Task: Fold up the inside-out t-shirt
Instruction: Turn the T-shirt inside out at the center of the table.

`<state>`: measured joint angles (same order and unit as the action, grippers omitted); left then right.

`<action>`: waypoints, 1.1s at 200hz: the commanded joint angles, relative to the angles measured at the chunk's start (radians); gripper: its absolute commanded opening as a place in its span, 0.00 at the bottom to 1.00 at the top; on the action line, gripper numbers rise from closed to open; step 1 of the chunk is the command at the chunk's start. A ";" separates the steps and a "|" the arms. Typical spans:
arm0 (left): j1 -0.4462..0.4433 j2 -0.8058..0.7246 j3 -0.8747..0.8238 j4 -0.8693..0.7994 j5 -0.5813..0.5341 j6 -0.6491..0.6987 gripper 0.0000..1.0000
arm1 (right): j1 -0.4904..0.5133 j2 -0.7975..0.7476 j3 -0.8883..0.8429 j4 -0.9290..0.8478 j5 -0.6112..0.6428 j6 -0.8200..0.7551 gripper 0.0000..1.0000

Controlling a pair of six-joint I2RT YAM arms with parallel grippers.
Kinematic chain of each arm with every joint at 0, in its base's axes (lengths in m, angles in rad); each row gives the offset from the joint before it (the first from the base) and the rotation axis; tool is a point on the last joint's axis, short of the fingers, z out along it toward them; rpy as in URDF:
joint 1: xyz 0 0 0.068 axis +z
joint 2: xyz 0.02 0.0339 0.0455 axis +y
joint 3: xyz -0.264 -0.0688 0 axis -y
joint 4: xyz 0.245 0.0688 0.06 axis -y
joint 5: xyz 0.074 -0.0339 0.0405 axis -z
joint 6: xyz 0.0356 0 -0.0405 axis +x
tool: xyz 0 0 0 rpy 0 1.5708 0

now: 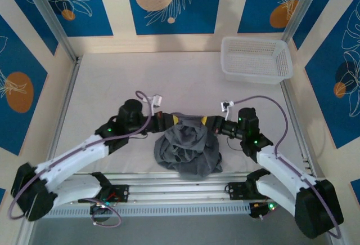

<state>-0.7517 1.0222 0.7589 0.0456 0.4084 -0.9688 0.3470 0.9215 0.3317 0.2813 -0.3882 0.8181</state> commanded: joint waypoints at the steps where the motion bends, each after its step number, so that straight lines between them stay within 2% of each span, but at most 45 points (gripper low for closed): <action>1: 0.008 -0.089 0.052 0.037 0.051 -0.055 0.00 | -0.028 -0.007 -0.037 0.064 -0.111 -0.045 0.01; 18: 0.008 -0.099 0.048 -0.002 0.047 -0.027 0.00 | -0.003 -0.101 0.006 0.020 -0.106 -0.076 0.23; 34: 0.009 -0.081 0.052 -0.045 0.047 0.014 0.00 | 0.035 -0.222 0.048 -0.068 0.001 -0.144 0.34; 61: 0.009 -0.042 0.063 -0.037 0.076 0.035 0.00 | 0.176 -0.377 0.050 -0.081 0.205 -0.319 0.36; 84: 0.009 -0.019 0.085 -0.045 0.080 0.052 0.00 | 0.356 -0.390 0.047 -0.094 0.351 -0.590 0.34; 94: 0.009 -0.015 0.094 -0.049 0.085 0.057 0.00 | 0.415 -0.375 0.045 -0.114 0.410 -0.733 0.38; 107: 0.009 -0.015 0.101 -0.058 0.089 0.064 0.00 | 0.446 -0.352 0.017 -0.122 0.497 -0.934 0.43; 119: 0.009 -0.017 0.107 -0.076 0.088 0.073 0.00 | 0.439 -0.327 -0.007 -0.094 0.570 -1.044 0.44; 136: 0.009 -0.022 0.112 -0.097 0.089 0.081 0.00 | 0.400 -0.286 -0.010 -0.048 0.499 -1.121 0.46; 176: 0.009 -0.016 0.110 -0.081 0.084 0.067 0.00 | 0.337 -0.099 0.050 0.071 0.235 -1.041 0.57; 185: 0.009 -0.014 0.109 -0.065 0.086 0.059 0.00 | 0.334 -0.064 0.057 0.125 0.196 -1.012 0.55; 195: 0.009 -0.018 0.109 -0.066 0.073 0.056 0.00 | 0.328 -0.036 0.065 0.172 0.157 -0.978 0.46; 203: 0.011 -0.027 0.109 -0.074 0.056 0.057 0.00 | 0.324 -0.020 0.074 0.190 0.138 -0.953 0.33; 216: 0.025 -0.044 0.120 -0.137 0.018 0.074 0.00 | 0.317 -0.024 0.095 0.173 0.114 -0.916 0.00; 220: 0.034 -0.045 0.129 -0.172 0.005 0.086 0.00 | 0.314 -0.032 0.101 0.162 0.108 -0.902 0.00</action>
<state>-0.7479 1.0092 0.8333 -0.0490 0.4644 -0.9096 0.6762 0.9012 0.3717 0.3603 -0.1696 -0.1562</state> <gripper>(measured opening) 0.050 0.188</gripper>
